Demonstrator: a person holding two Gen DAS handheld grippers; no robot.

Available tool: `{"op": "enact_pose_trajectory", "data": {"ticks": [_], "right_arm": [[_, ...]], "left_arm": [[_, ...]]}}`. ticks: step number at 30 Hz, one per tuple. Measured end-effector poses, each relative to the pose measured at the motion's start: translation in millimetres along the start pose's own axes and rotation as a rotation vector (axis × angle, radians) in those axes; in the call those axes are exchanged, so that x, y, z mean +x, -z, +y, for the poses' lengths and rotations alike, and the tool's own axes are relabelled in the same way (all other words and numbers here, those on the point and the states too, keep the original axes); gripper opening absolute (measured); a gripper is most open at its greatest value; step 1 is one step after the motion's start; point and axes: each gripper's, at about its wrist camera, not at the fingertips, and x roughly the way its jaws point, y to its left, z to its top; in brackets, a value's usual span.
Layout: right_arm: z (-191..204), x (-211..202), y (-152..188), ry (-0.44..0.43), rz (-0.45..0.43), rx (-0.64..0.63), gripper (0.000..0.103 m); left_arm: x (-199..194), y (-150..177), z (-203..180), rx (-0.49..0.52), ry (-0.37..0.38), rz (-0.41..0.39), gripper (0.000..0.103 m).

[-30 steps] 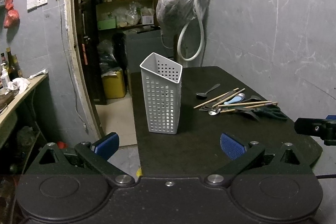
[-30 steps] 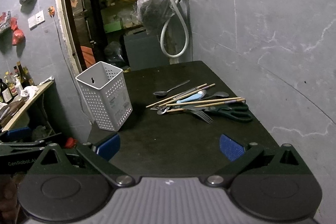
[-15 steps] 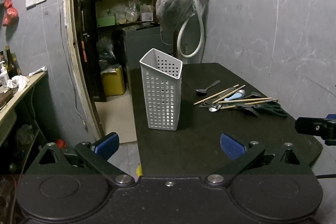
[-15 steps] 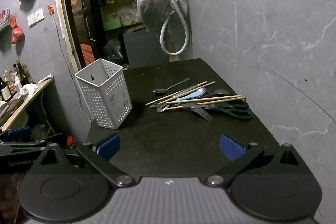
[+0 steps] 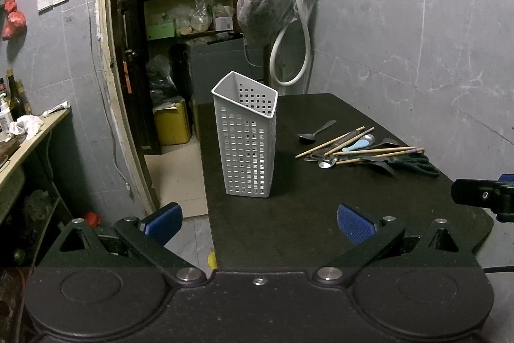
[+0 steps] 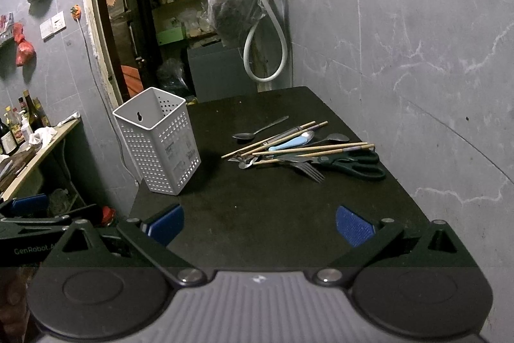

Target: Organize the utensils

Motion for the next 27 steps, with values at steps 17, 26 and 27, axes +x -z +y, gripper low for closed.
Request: {"op": "enact_pose_trajectory", "data": {"ticks": [17, 26, 27], "right_arm": [[0.5, -0.1, 0.1, 0.001, -0.001, 0.0, 0.103], [0.2, 0.7, 0.8, 0.001, 0.004, 0.001, 0.103], [0.0, 1.7, 0.7, 0.001, 0.007, 0.001, 0.103]], "left_arm": [[0.3, 0.3, -0.1, 0.001, 0.001, 0.0, 0.102], [1.2, 1.3, -0.9, 0.004, -0.005, -0.009, 0.102], [1.9, 1.6, -0.8, 0.005, -0.009, -0.014, 0.102]]}}
